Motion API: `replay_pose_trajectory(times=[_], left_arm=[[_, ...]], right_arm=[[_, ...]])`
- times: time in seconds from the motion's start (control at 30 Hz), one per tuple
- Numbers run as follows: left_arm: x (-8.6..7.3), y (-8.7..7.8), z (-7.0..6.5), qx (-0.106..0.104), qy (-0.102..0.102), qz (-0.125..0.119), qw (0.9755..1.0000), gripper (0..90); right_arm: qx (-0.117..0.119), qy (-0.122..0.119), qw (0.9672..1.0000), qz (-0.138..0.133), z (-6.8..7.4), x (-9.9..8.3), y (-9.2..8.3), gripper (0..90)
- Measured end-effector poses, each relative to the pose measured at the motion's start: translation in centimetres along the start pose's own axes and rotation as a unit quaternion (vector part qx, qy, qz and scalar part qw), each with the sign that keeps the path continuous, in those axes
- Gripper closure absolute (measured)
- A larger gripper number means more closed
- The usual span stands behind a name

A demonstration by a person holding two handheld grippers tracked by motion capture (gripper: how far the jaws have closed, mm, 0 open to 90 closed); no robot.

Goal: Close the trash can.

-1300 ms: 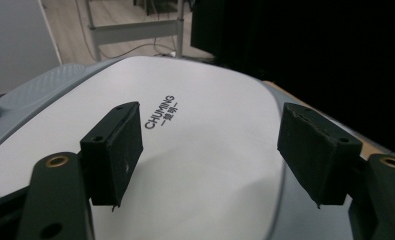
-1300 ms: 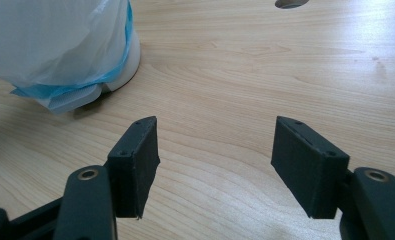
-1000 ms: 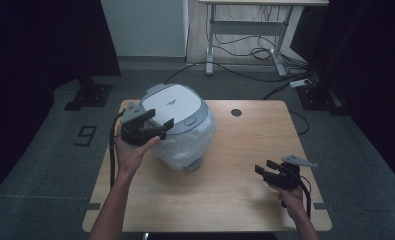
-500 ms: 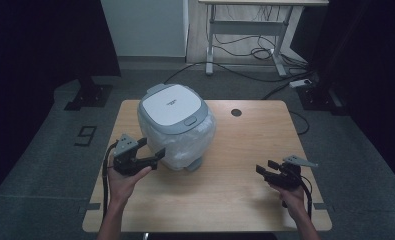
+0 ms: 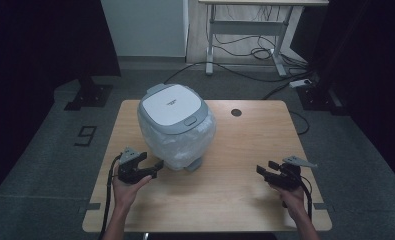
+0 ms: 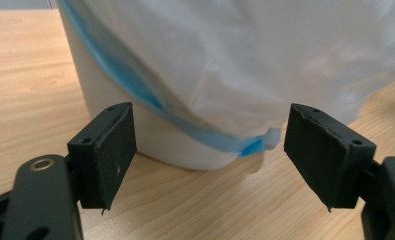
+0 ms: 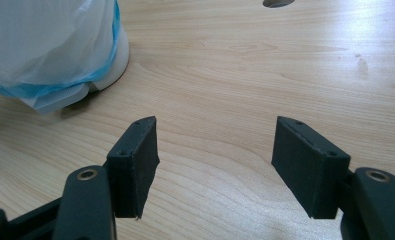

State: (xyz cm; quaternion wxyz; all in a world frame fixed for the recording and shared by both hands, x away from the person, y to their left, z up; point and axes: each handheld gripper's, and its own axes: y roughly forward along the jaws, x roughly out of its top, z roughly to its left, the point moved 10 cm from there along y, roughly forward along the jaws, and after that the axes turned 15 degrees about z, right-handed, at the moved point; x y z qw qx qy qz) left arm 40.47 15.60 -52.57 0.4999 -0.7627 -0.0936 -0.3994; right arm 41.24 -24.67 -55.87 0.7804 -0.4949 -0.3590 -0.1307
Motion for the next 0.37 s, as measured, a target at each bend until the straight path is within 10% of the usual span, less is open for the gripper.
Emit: replay_pose_trajectory(times=[0.37], left_arm=[[-0.8,1.1,0.69,0.019,0.002,0.014,0.9997,20.7]], right_arm=[[-0.007,0.002,1.0,-0.001,-0.51,-0.01,0.05,33.9]])
